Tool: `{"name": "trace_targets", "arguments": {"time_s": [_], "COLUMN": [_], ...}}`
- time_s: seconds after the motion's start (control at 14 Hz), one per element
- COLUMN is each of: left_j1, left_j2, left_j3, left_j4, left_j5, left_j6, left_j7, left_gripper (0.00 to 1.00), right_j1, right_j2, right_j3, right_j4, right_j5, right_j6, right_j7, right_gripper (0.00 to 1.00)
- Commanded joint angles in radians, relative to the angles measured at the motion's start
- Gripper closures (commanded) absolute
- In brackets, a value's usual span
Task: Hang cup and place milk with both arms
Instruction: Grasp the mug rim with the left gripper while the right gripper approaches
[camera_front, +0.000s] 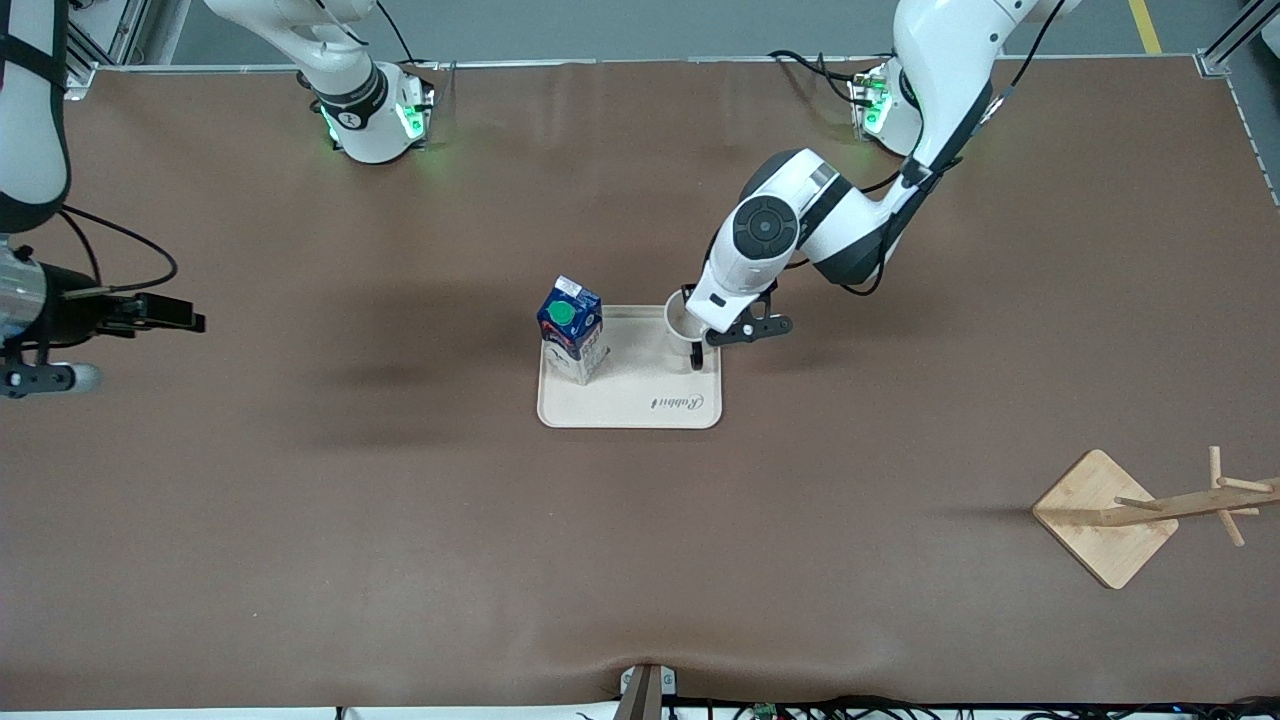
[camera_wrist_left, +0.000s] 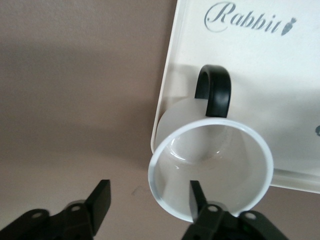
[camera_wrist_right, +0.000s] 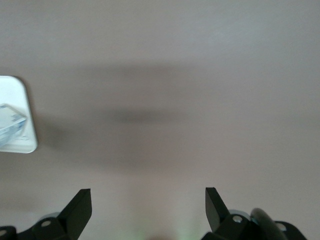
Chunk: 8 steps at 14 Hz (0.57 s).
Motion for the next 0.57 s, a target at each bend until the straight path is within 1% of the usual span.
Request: {"name": "trace_targets", "arguments": {"time_s": [0.0, 0.14, 0.21, 0.29, 0.43, 0.5], "left_j1": [-0.010, -0.011, -0.011, -0.011, -0.010, -0.010], "left_j2": [0.012, 0.027, 0.029, 0.035, 0.043, 0.041], "left_j3": [0.003, 0.003, 0.003, 0.003, 0.008, 0.009], "left_j4": [0.004, 0.008, 0.007, 0.008, 0.013, 0.016], "left_j5": [0.000, 0.000, 0.000, 0.000, 0.000, 0.000], "left_j6": [0.013, 0.020, 0.033, 0.036, 0.045, 0.047], "left_j7": [-0.014, -0.012, -0.012, -0.012, -0.014, -0.011], "left_gripper": [0.47, 0.60, 0.63, 0.71, 0.91, 1.00], "right_j1": [0.032, 0.098, 0.127, 0.145, 0.179, 0.184], "right_j2": [-0.009, -0.007, -0.007, -0.007, -0.007, -0.006], "right_j3": [0.004, 0.004, 0.004, 0.004, 0.004, 0.004], "right_j4": [-0.015, -0.015, -0.014, -0.011, -0.010, -0.012], "right_j5": [0.033, 0.033, 0.033, 0.033, 0.034, 0.034], "right_j6": [0.002, 0.006, 0.011, 0.011, 0.020, 0.028], "right_j7": [0.073, 0.187, 0.231, 0.248, 0.281, 0.300], "right_gripper": [0.00, 0.00, 0.00, 0.00, 0.00, 0.00]}}
